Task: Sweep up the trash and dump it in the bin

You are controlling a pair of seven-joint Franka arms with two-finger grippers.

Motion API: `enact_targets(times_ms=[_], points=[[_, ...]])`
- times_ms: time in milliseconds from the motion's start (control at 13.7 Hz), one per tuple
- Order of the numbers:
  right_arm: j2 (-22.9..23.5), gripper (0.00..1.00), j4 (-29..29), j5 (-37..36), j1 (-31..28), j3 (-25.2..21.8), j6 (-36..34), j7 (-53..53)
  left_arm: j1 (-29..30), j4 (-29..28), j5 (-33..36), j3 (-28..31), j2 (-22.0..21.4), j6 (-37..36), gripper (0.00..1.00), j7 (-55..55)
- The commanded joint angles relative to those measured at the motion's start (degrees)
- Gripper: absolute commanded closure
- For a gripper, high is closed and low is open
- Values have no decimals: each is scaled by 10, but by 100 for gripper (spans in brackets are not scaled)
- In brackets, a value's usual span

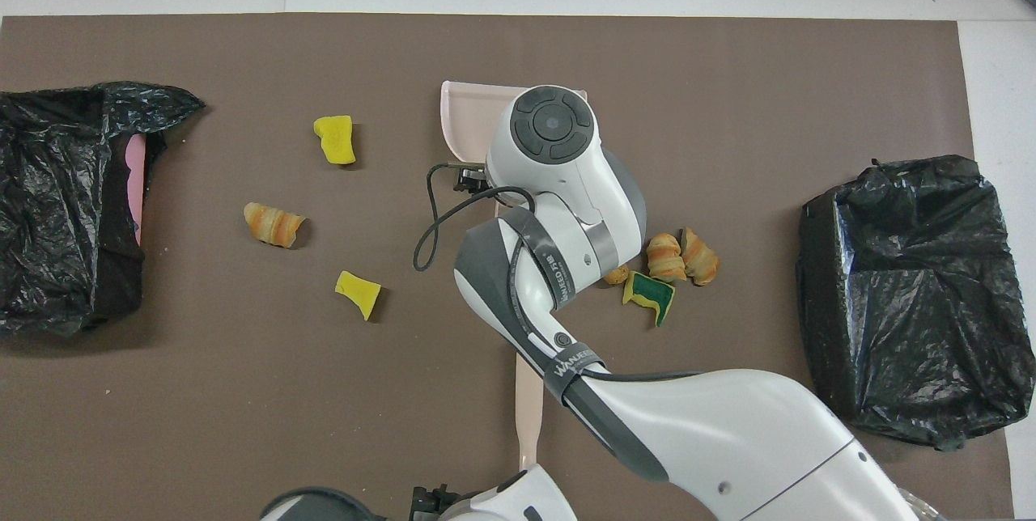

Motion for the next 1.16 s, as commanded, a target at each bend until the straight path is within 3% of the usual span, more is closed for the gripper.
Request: enact_targets(times_ms=[0, 73, 218, 291, 510, 801, 1092], points=[[-2, 18, -18, -1, -5, 3, 18, -33, -50, -9, -3, 11, 56, 71, 0, -54], [-2, 37, -17, -1, -6, 3, 15, -35, -64, -10, -3, 11, 75, 92, 0, -67], [-4, 91, -15, -1, -5, 3, 8, -33, -64, -10, -3, 11, 97, 123, 0, -70], [-4, 100, -13, -2, -5, 2, 5, -31, -64, -10, -3, 11, 106, 126, 0, -69], [-3, 100, -13, 13, -17, 4, 6, -34, -65, -8, -3, 11, 175, 180, 0, -70], [-43, 100, -16, 63, -63, 6, -10, -199, -63, -2, -3, 13, 163, 144, 0, -72], [-117, 100, -17, 59, -106, 5, -148, -341, -58, 5, -3, 13, 141, 117, 0, -72]])
